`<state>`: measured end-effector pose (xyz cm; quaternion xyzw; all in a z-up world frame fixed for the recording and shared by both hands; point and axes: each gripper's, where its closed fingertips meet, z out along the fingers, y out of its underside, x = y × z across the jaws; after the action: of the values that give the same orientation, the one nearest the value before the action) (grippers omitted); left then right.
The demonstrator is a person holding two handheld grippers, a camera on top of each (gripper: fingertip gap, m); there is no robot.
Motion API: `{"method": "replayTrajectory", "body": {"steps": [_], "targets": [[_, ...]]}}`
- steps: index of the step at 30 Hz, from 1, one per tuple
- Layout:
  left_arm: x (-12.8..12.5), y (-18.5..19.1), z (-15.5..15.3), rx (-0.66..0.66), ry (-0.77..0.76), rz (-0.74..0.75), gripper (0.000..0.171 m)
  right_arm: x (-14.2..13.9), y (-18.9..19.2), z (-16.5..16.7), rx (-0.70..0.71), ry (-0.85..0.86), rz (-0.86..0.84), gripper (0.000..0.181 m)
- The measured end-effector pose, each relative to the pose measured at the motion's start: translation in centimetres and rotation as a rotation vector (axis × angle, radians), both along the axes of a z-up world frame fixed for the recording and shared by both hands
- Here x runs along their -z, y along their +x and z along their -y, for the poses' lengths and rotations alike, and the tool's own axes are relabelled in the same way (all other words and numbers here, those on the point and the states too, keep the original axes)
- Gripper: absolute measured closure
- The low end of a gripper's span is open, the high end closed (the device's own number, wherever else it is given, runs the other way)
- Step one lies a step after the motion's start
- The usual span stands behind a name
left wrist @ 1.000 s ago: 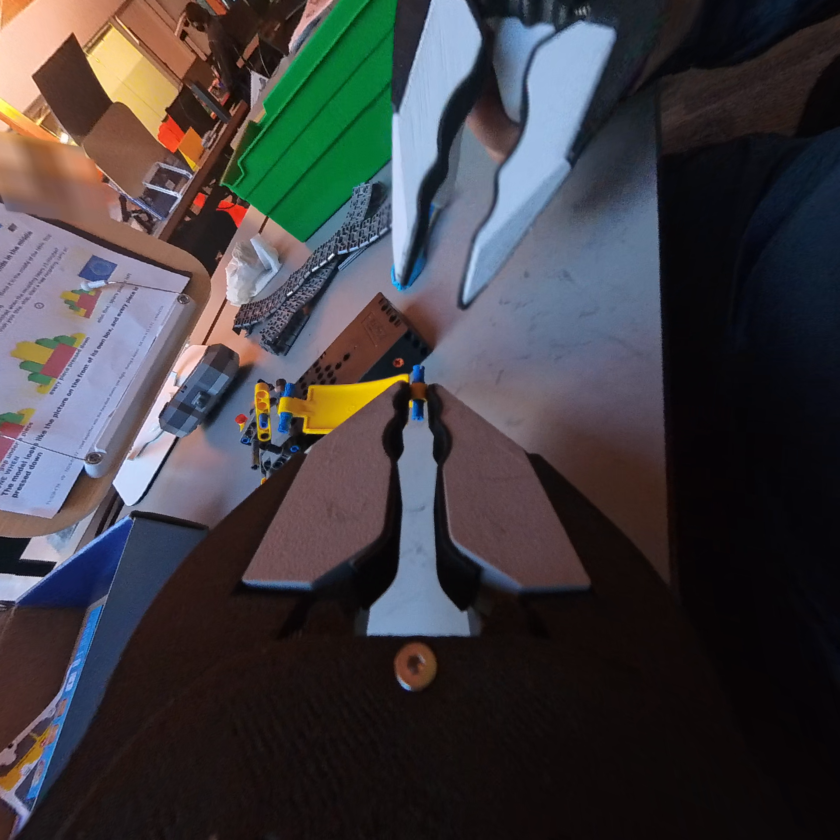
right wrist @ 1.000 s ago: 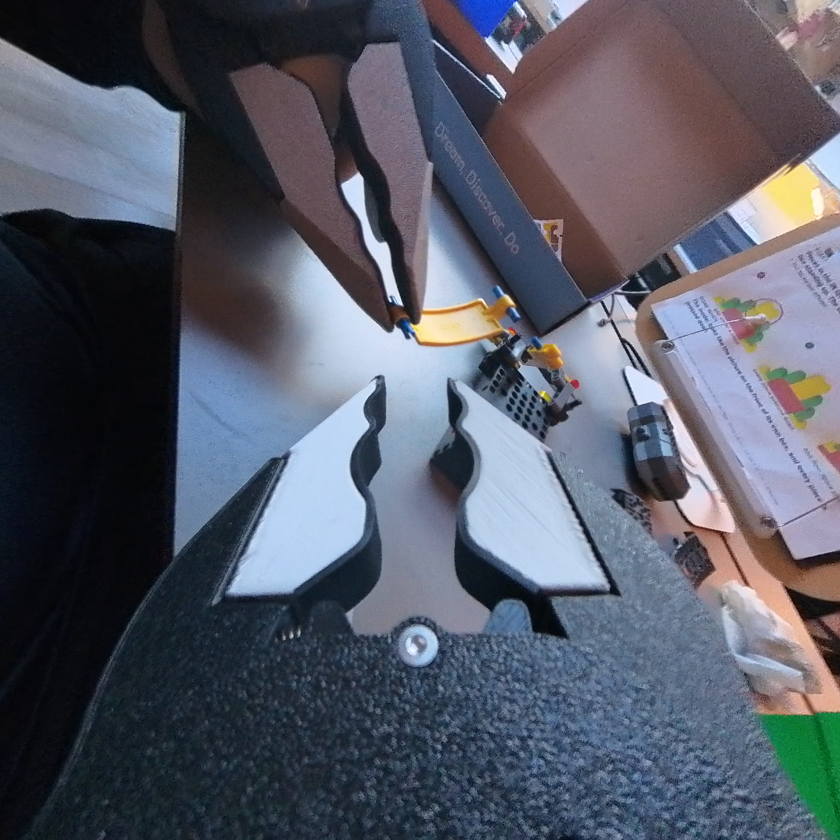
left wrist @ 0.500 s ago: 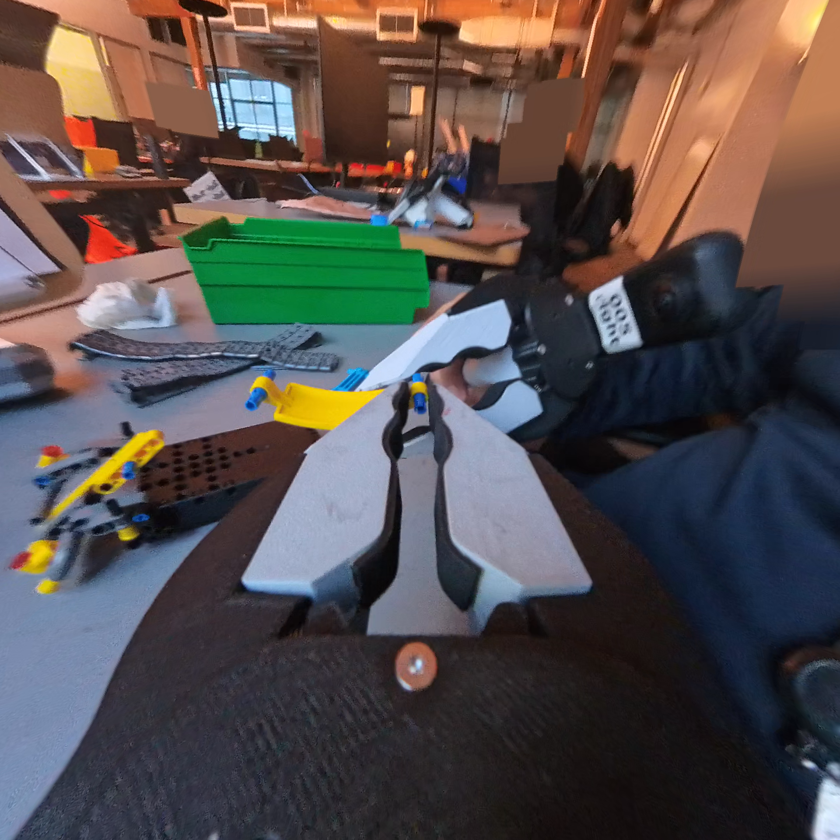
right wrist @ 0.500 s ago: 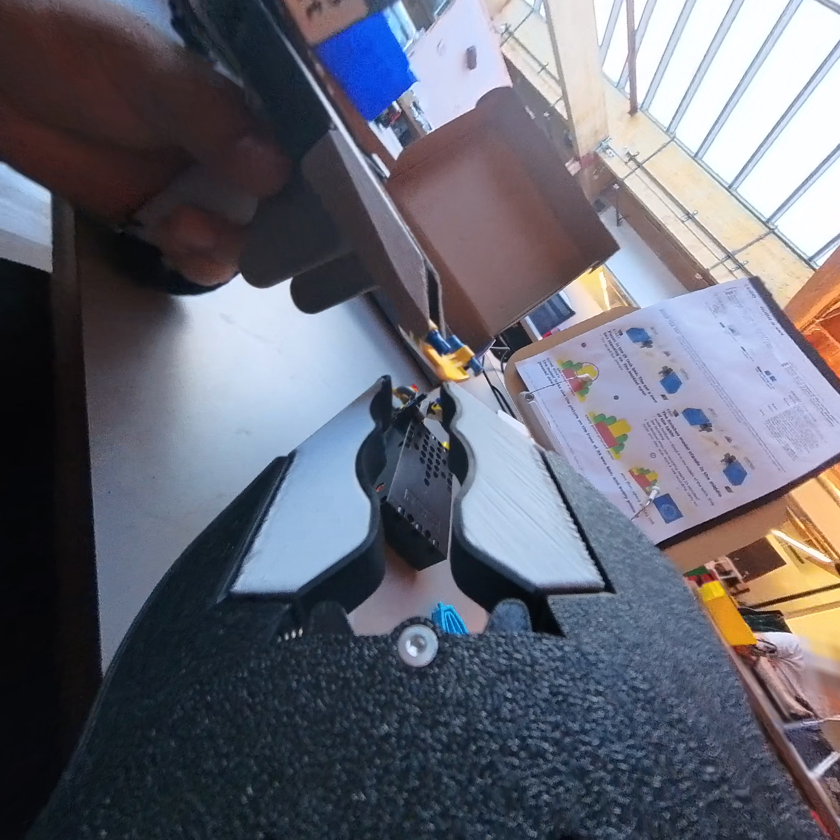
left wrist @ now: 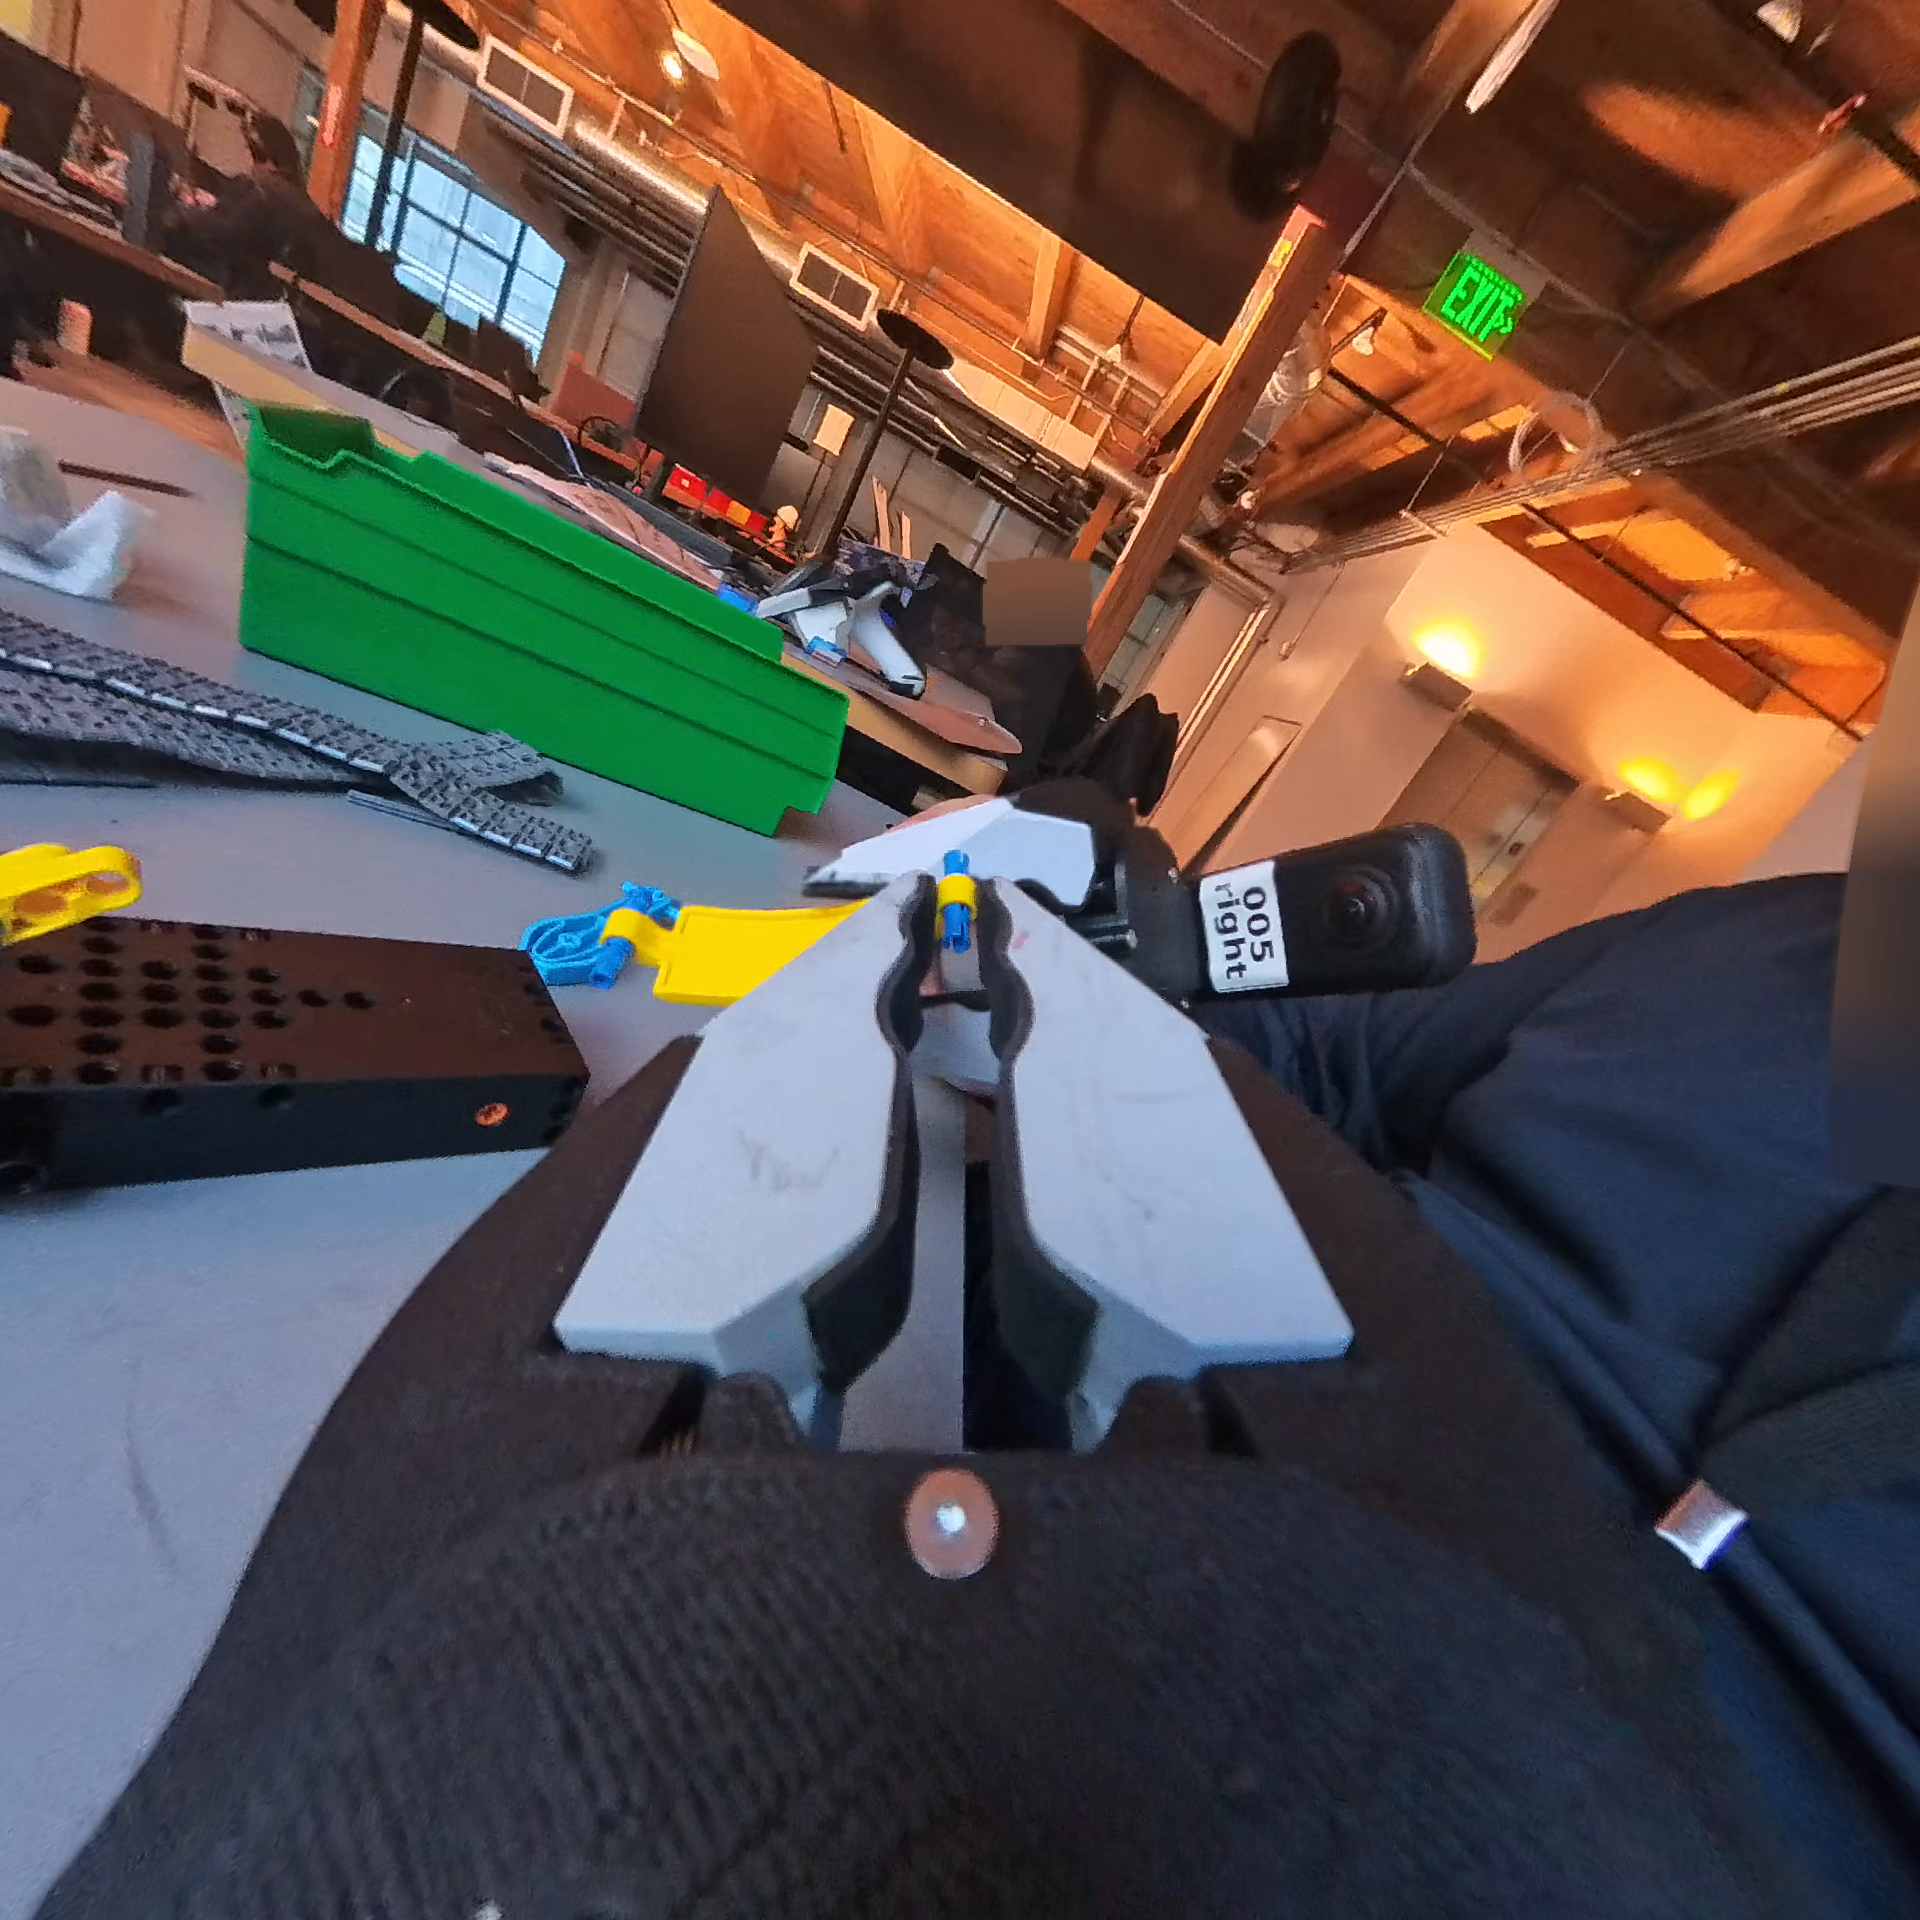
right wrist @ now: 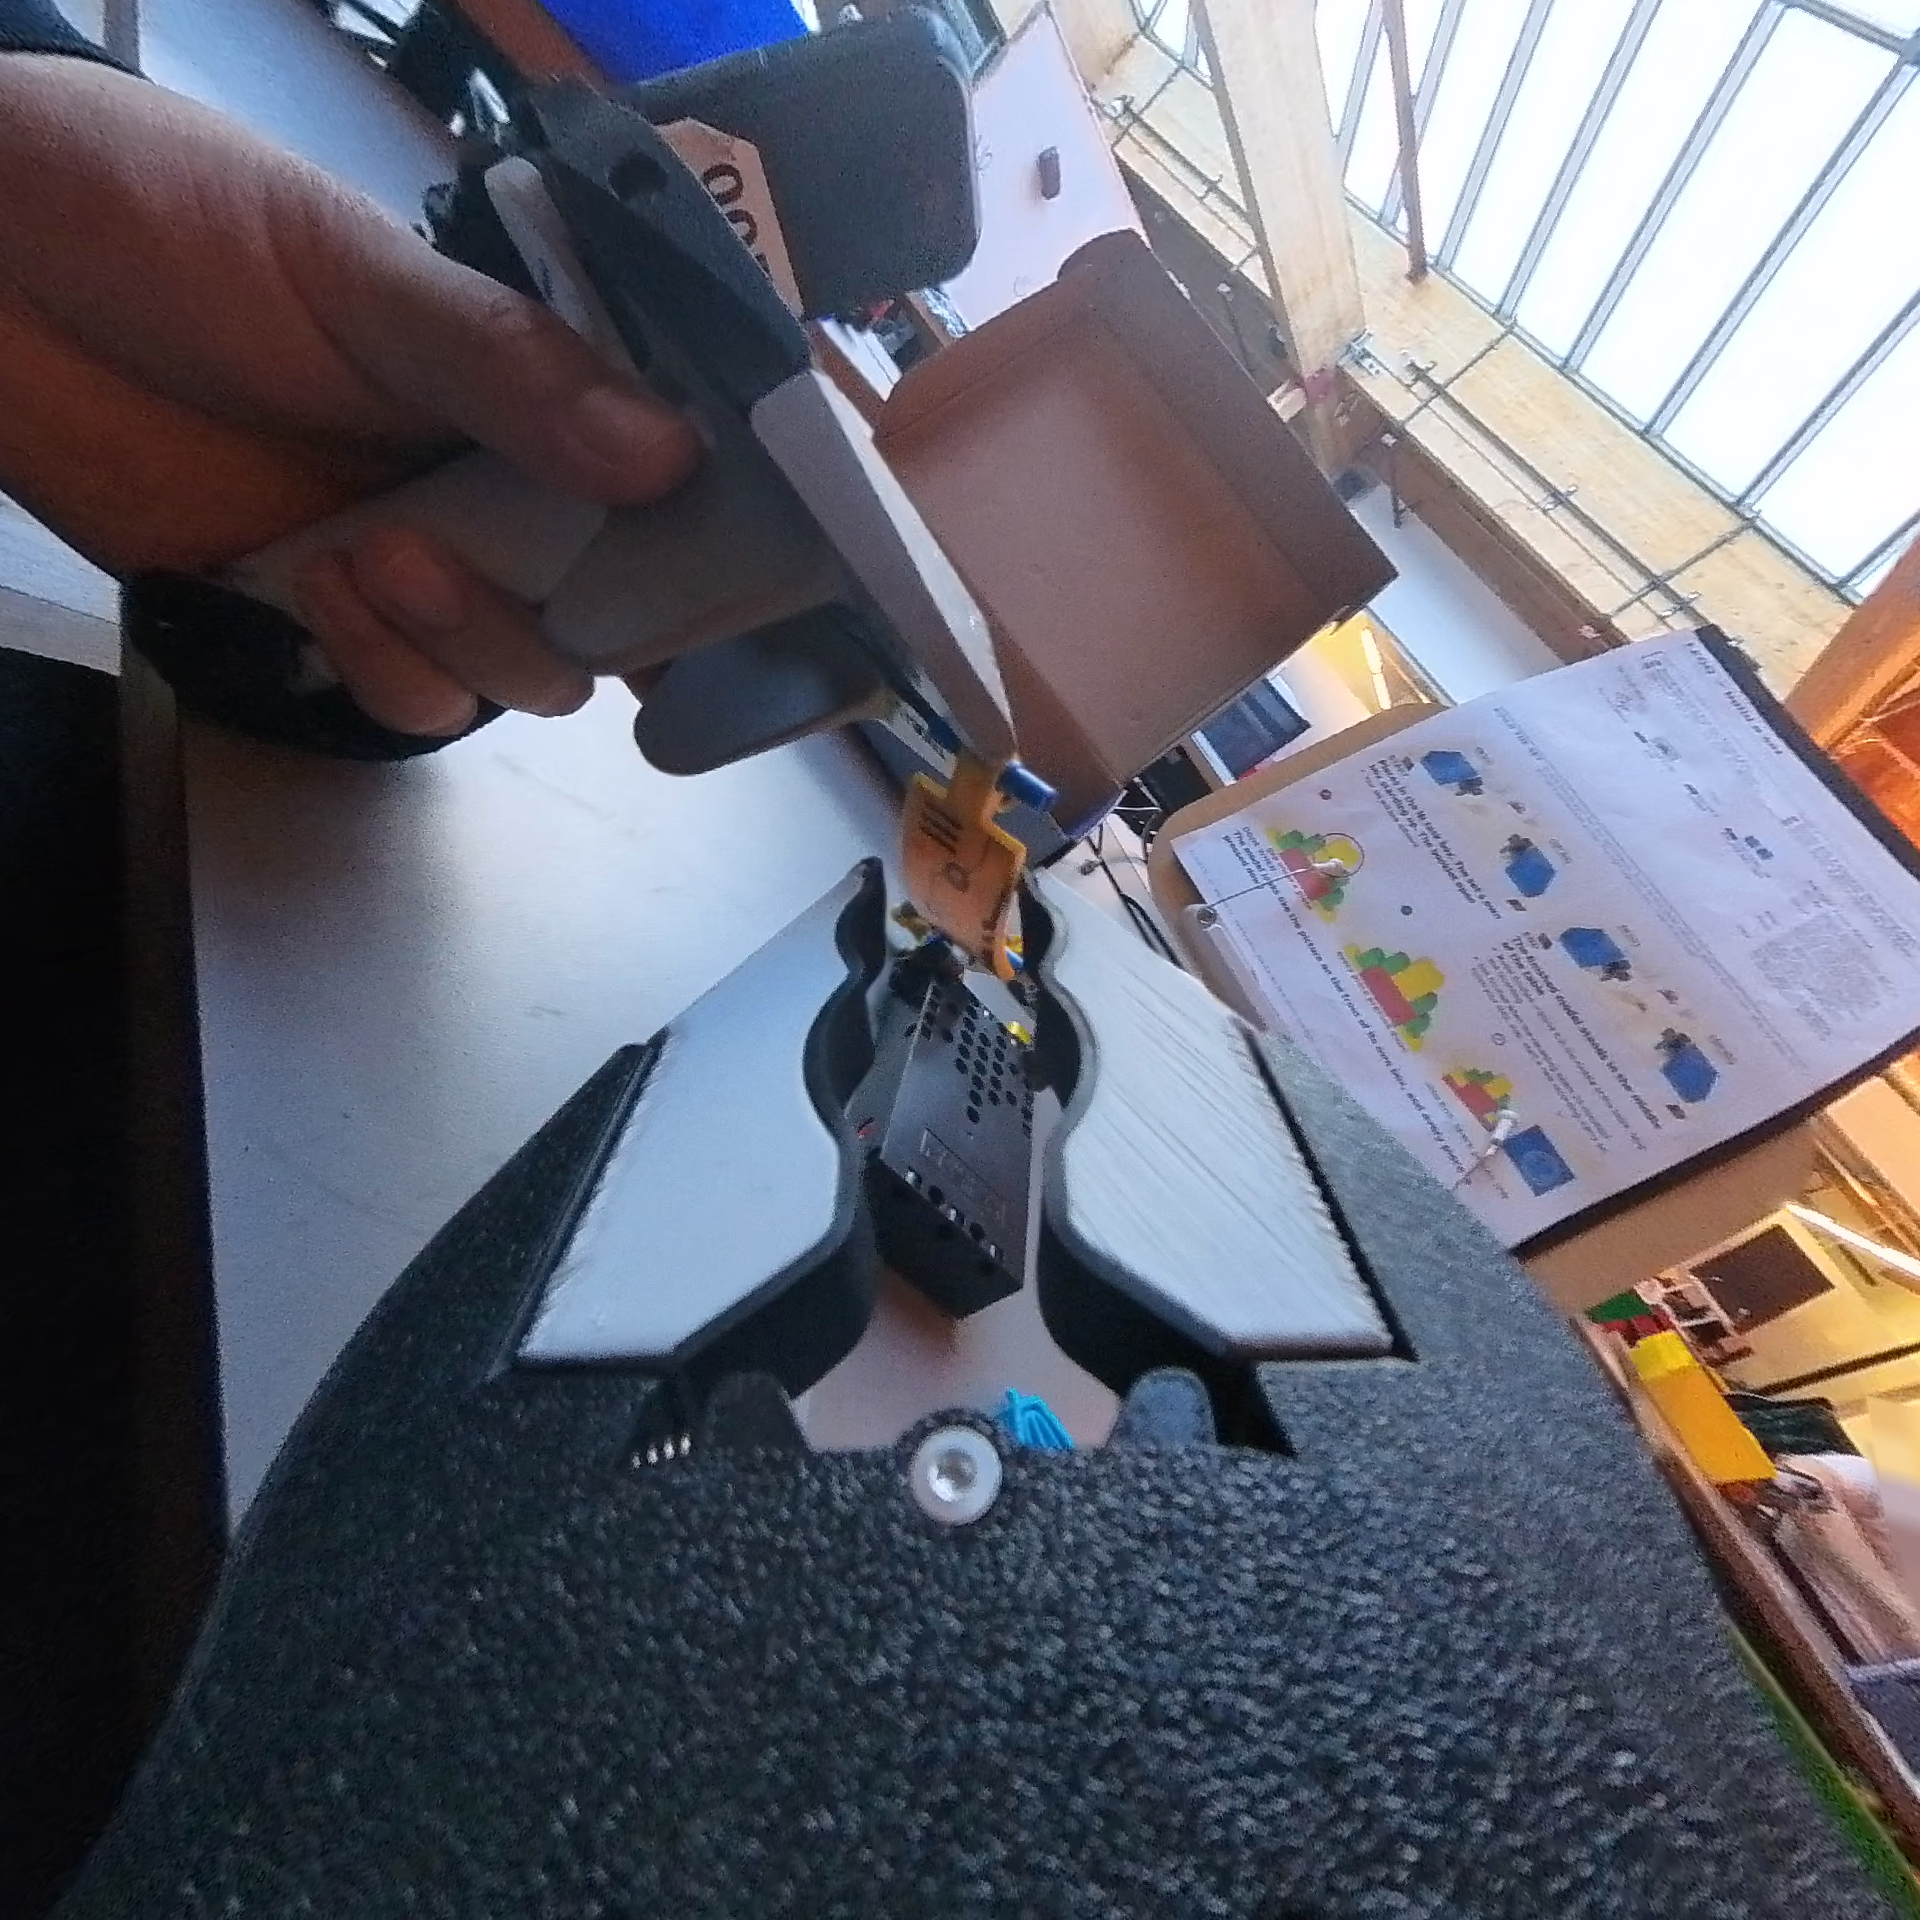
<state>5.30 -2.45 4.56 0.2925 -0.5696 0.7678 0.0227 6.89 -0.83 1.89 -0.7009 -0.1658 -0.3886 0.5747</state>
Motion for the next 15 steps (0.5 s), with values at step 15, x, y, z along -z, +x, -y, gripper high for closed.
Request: {"method": "replayTrajectory", "body": {"steps": [15], "targets": [[1.5, 0.4, -0.4, -0.075, 0.369, 0.193, 0.137, -0.5, 0.0, 0.4, -0.175, 0.069, -0.286, 0.181]]}}
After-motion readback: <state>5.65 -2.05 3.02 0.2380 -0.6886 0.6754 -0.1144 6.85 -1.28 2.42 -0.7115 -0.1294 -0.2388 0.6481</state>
